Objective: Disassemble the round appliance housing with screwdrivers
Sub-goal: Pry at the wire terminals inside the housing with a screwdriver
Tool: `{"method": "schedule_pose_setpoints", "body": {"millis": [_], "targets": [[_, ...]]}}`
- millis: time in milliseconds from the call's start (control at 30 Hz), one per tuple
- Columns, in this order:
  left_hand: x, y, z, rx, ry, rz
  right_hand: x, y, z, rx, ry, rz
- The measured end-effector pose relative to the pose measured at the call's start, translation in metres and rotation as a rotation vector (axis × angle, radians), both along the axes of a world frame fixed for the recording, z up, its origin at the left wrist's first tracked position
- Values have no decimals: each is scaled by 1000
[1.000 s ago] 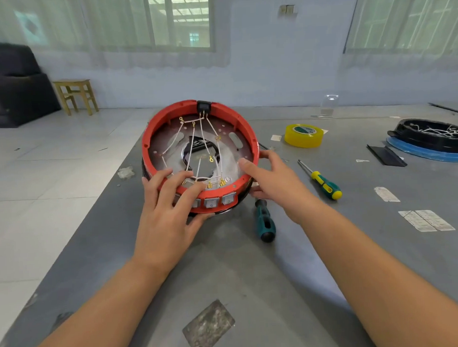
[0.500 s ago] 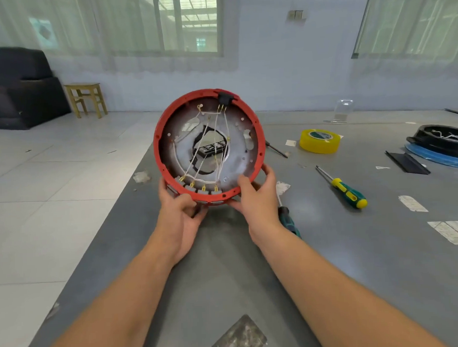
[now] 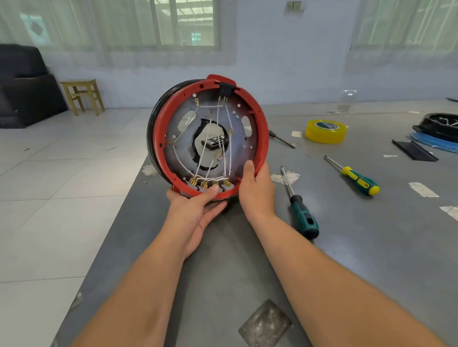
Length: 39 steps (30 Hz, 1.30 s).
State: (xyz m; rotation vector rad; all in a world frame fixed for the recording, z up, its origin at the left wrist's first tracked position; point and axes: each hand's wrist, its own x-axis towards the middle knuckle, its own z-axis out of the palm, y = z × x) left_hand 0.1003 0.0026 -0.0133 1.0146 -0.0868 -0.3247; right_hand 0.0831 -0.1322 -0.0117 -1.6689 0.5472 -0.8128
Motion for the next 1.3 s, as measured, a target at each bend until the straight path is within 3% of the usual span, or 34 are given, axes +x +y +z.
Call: {"method": "schedule_pose_setpoints", "body": {"millis": [267, 433, 1300], "targets": [[1, 4, 6, 0, 15, -52, -8, -13, -3, 1, 109, 143], [3, 4, 6, 26, 31, -123, -13, -12, 0, -39, 126, 134], [5, 4, 3, 63, -21, -92, -15, -6, 2, -92, 169, 125]]}}
